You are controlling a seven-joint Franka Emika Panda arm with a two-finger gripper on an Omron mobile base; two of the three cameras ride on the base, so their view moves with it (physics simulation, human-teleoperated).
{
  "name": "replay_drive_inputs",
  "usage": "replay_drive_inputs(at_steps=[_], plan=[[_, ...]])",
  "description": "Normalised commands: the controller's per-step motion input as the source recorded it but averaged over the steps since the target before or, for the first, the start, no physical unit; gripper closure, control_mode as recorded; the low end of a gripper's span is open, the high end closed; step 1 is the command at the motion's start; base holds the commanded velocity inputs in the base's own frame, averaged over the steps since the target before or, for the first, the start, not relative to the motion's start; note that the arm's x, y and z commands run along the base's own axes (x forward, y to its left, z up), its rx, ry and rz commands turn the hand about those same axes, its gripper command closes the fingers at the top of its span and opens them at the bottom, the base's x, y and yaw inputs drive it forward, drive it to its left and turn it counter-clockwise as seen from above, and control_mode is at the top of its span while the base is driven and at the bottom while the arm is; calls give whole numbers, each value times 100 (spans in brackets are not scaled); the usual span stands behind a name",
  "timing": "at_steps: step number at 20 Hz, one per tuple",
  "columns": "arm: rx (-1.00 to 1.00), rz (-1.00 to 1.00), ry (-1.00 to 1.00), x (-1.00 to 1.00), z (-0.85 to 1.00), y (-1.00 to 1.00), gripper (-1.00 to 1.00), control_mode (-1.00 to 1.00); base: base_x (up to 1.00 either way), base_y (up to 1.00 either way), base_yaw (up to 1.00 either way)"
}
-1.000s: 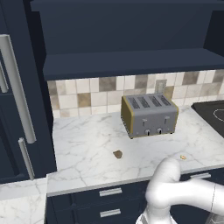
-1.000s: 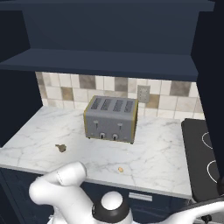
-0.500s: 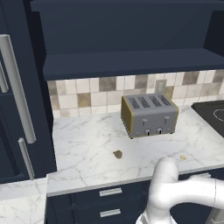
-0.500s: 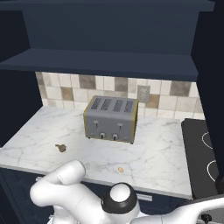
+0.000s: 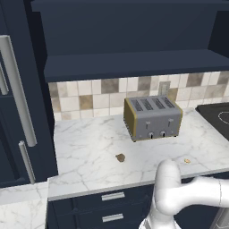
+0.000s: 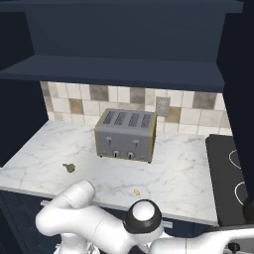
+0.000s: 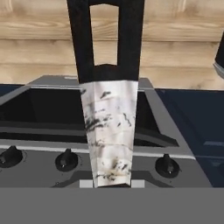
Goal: Pick the pan from the cabinet and place it on the stove. Then turn on the stove burner for the pan.
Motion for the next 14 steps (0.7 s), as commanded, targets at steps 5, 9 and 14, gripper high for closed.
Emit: replay_drive_inputs(at_steps=[5,9,14], plan=[[2,13,-5,6,-4,-18,100,-100,0,0,0],[4,14,-7,14,-8,-20,100,-100,0,0,0],[4,6,-4,7,-2,-14,100,-100,0,0,0]])
